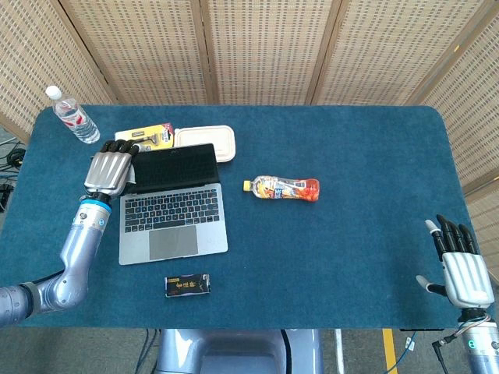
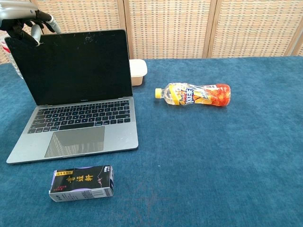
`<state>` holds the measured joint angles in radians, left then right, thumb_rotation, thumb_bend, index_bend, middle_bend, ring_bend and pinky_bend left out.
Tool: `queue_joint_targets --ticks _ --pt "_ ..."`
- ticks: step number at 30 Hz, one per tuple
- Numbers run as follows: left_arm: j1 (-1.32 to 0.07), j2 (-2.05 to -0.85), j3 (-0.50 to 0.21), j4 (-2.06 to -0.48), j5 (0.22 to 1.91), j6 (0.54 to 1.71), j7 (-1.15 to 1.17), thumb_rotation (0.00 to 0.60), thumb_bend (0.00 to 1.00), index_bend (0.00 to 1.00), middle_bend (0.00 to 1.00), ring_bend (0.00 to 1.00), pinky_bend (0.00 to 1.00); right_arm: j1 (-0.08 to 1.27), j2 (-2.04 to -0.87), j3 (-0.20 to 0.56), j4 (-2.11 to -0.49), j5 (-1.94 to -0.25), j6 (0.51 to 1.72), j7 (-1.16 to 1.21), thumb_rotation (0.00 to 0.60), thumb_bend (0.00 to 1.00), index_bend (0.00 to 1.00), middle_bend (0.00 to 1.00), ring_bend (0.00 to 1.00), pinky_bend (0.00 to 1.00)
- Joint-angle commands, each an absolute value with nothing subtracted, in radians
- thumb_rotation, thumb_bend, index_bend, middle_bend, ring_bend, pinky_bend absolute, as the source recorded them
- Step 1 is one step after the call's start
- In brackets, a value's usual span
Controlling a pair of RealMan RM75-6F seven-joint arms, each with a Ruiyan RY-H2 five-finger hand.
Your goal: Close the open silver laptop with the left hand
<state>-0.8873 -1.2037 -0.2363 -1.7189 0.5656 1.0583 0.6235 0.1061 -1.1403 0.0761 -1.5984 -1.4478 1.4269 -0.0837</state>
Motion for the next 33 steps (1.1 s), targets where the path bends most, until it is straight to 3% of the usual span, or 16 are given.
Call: queue_joint_targets --ticks 1,33 --pt "-0.886 -1.199 -0.234 -1.726 0.574 1.060 0.618 0.600 0.91 0.36 0.19 0.15 0.13 0.106 -1.140 0.076 -1.598 -1.448 1.427 -0.083 0.600 0.00 0.00 0.00 0.00 0.00" --pt "-0.875 -1.129 -0.215 -1.819 0.601 1.025 0.550 0.600 0.96 0.55 0.38 0.31 0.30 0.106 -1.141 0.073 -1.602 -1.451 1.427 -0.088 0.600 0.00 0.00 0.00 0.00 0.00"
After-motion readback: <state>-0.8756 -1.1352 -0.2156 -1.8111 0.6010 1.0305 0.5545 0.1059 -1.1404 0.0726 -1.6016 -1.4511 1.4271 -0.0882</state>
